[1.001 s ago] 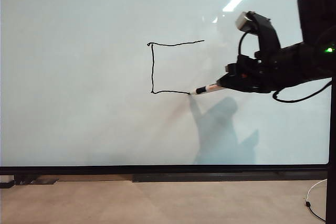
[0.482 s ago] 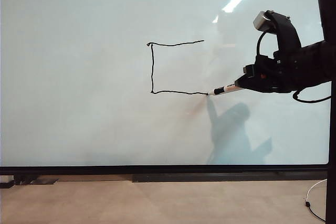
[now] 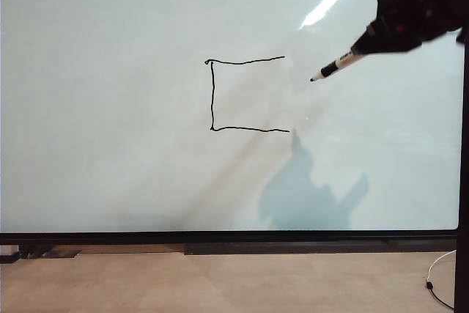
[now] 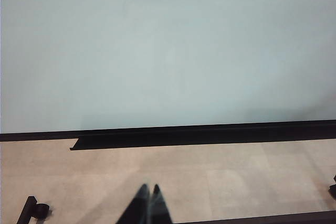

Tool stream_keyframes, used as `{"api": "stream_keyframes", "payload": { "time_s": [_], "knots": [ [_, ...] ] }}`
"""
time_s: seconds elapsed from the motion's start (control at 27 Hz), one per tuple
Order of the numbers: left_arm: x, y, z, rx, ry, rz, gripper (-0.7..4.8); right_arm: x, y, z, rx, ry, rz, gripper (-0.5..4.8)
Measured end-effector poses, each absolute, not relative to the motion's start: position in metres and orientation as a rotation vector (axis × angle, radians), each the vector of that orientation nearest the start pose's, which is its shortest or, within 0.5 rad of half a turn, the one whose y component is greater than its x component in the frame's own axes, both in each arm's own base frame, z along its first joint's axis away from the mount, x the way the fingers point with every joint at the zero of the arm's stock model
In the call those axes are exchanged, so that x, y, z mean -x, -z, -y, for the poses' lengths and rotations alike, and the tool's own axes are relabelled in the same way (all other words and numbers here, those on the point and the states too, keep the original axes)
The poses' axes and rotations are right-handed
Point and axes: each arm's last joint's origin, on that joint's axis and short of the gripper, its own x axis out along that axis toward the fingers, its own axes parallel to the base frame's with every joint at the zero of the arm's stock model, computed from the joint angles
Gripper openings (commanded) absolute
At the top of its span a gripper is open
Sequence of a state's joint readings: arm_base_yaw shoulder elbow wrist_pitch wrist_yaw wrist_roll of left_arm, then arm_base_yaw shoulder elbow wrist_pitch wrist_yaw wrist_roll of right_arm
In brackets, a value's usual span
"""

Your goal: Pick up the pen on the shelf to the right of the whiteboard and draw a rectangle.

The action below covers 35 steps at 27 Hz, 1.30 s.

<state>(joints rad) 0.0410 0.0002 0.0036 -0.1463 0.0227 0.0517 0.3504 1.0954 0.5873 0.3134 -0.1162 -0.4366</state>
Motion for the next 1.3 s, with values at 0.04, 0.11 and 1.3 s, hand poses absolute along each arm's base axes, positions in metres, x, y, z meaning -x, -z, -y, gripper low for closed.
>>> {"api": "stream_keyframes", "payload": {
  "time_s": [0.04,0.11,1.3],
  "knots": [
    [-0.096,-0.151,-0.003,-0.047,-0.015,-0.143,-0.05,-0.222,-0.260,-0.085,0.514,-0.487,-0.134,-0.05],
    [-0.096,-0.151,-0.003,-0.047,-0.015,-0.143,-0.05,-0.223,-0.264,-0.084,0.572,-0.485,-0.217,-0.05],
    [-0.096,-0.151,-0.003,-0.047,-0.015,-0.143,-0.05,-0.275,-0.286,-0.131,1.000,-0.659,-0.406,-0.06]
  ]
}}
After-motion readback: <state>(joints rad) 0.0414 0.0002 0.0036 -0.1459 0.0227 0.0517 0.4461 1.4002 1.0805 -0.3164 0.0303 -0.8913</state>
